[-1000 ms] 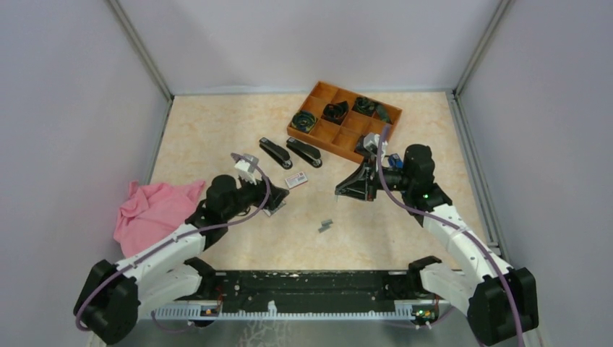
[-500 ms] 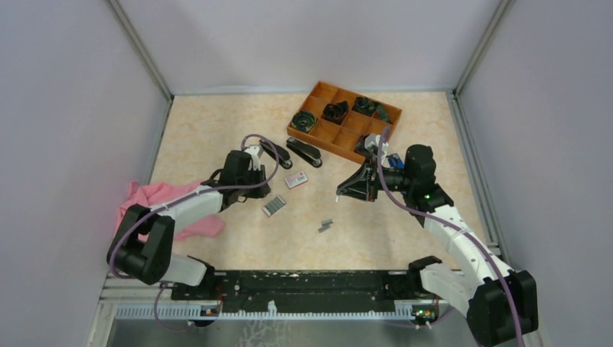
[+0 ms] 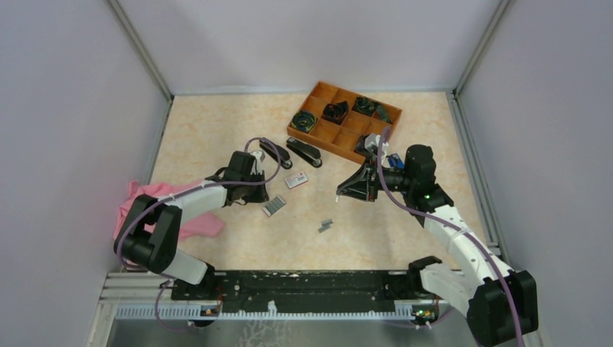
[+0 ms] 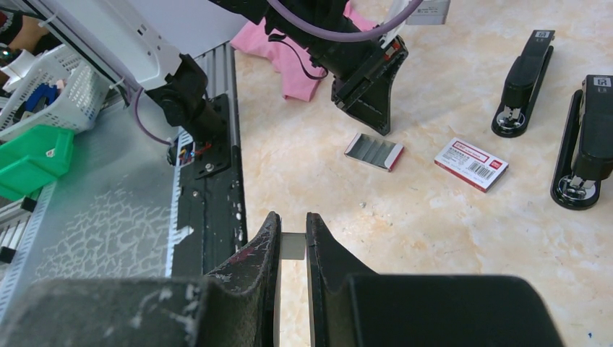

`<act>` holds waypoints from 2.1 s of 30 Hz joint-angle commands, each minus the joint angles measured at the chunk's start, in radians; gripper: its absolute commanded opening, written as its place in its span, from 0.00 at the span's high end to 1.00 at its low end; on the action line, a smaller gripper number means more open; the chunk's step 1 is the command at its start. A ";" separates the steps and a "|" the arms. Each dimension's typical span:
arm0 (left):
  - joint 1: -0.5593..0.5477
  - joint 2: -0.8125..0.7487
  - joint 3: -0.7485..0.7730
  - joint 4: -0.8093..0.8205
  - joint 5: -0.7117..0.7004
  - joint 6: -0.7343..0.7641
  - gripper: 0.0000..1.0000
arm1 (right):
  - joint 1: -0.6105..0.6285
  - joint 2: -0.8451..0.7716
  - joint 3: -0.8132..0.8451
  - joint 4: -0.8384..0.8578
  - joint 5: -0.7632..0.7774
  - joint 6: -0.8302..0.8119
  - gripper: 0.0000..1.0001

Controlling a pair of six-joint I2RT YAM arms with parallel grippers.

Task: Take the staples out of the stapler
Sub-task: Adjust the staple box at the center of the board.

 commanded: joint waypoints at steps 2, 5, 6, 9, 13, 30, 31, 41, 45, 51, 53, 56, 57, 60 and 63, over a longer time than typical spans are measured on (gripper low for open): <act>0.006 0.032 0.023 -0.019 0.064 -0.005 0.84 | -0.004 -0.024 0.036 0.035 -0.017 -0.008 0.94; 0.005 0.046 0.025 -0.018 0.075 -0.003 0.84 | -0.006 -0.024 0.036 0.037 -0.020 -0.005 0.94; 0.005 0.048 0.026 -0.018 0.082 -0.003 0.84 | -0.005 -0.024 0.036 0.037 -0.019 -0.005 0.94; 0.004 0.053 0.029 -0.017 0.113 -0.002 0.84 | -0.004 -0.024 0.036 0.039 -0.021 -0.005 0.94; -0.001 0.043 0.021 -0.014 0.160 -0.011 0.84 | -0.005 -0.024 0.034 0.040 -0.022 -0.003 0.95; -0.030 -0.205 -0.058 0.094 0.123 -0.066 0.71 | -0.004 -0.024 0.027 0.056 -0.027 0.010 0.95; -0.029 -0.249 -0.067 0.100 0.098 -0.066 0.65 | -0.004 -0.024 0.027 0.056 -0.028 0.010 0.94; -0.023 -0.411 -0.289 0.201 0.009 -0.162 0.61 | -0.004 -0.026 0.026 0.057 -0.029 0.010 0.94; -0.022 -0.412 -0.312 0.225 0.005 -0.193 0.60 | -0.005 -0.025 0.025 0.058 -0.029 0.011 0.95; -0.021 -0.330 -0.297 0.235 0.024 -0.197 0.58 | -0.005 -0.027 0.025 0.059 -0.029 0.011 0.95; -0.019 -0.295 -0.282 0.238 0.044 -0.189 0.59 | -0.004 -0.027 0.025 0.060 -0.030 0.013 0.94; -0.019 -0.245 -0.255 0.228 0.097 -0.176 0.58 | -0.005 -0.028 0.025 0.060 -0.032 0.014 0.95; -0.019 -0.231 -0.246 0.225 0.117 -0.173 0.58 | -0.004 -0.030 0.025 0.061 -0.032 0.016 0.94; -0.020 -0.200 -0.232 0.217 0.174 -0.164 0.58 | -0.005 -0.035 0.025 0.063 -0.033 0.016 0.94; -0.019 -0.181 -0.229 0.219 0.219 -0.162 0.59 | -0.005 -0.036 0.026 0.063 -0.033 0.018 0.94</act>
